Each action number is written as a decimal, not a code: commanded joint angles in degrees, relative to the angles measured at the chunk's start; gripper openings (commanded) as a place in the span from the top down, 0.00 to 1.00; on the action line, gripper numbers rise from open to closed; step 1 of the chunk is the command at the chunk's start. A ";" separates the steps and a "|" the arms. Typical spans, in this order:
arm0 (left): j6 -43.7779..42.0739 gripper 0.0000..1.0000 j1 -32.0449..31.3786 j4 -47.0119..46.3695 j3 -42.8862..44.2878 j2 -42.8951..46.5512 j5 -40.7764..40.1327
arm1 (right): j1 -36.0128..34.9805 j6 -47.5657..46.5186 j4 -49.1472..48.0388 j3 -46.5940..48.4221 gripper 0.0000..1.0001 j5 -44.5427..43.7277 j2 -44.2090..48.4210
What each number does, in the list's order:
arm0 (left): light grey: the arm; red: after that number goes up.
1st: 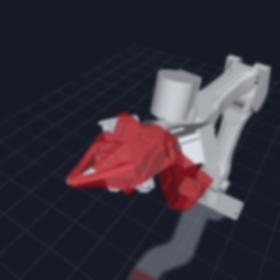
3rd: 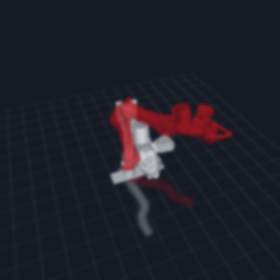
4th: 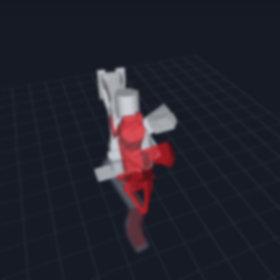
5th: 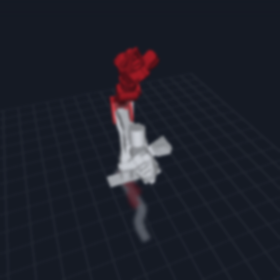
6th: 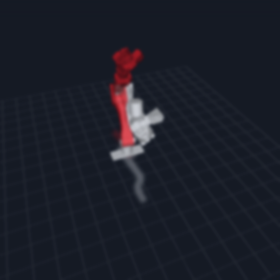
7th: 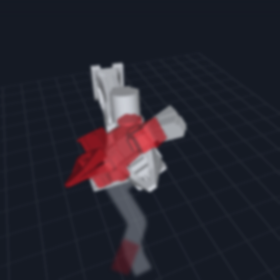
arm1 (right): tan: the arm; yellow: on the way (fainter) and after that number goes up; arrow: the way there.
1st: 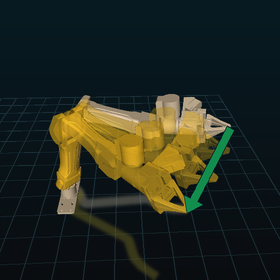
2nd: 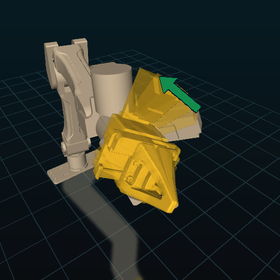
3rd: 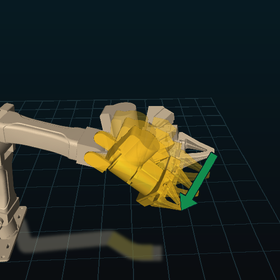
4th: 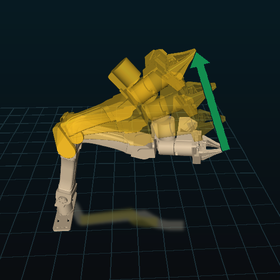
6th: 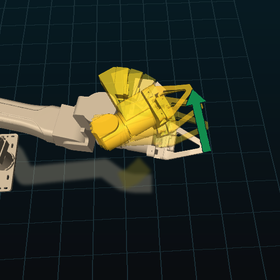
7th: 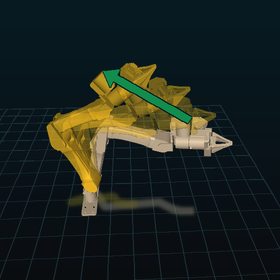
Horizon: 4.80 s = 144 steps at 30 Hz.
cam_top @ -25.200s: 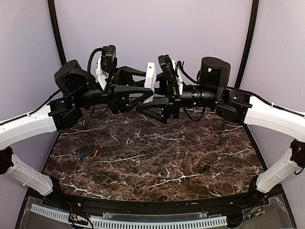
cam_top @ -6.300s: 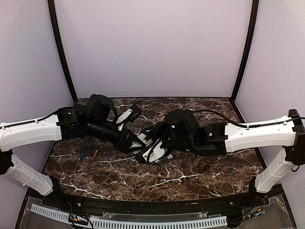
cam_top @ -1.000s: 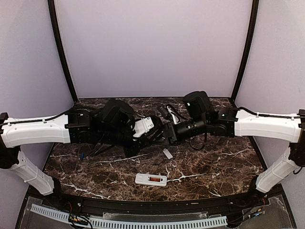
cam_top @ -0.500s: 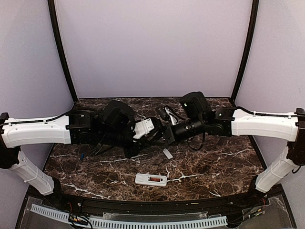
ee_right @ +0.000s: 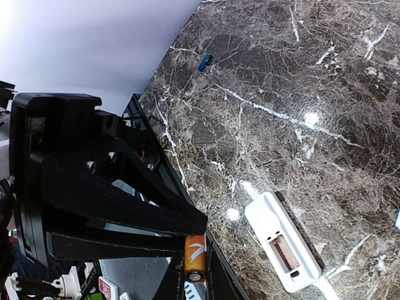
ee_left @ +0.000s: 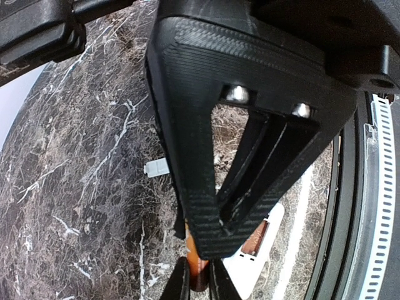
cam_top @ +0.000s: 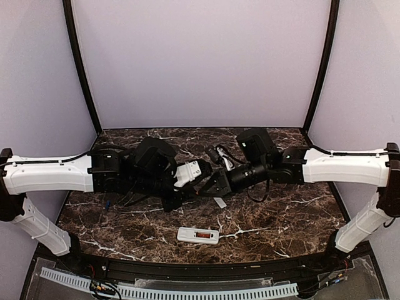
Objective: Load the batteries into the remote control
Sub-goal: Pass from the left arm to the right, then pass from the right arm to the left, then load the battery into the battery compartment, then press the battery in the battery compartment.
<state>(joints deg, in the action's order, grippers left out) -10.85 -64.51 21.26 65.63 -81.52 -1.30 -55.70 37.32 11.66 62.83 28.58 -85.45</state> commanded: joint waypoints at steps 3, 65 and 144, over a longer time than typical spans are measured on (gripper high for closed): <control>-1.00 0.88 -0.19 -0.31 -2.20 1.29 5.84 | 0.60 -0.31 -8.18 -5.39 1.00 2.64 3.31; -12.00 1.00 -4.27 -1.04 -4.97 -15.24 5.91 | 4.90 -3.26 -4.73 -22.87 0.48 -6.39 15.11; 39.16 0.09 23.42 2.53 -20.19 25.94 -19.12 | -6.97 -49.19 21.04 11.09 0.51 -12.95 -23.81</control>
<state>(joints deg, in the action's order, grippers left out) 28.64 -41.45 23.49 46.00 -55.77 -19.33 -62.00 -9.93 31.57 72.25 16.16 -108.20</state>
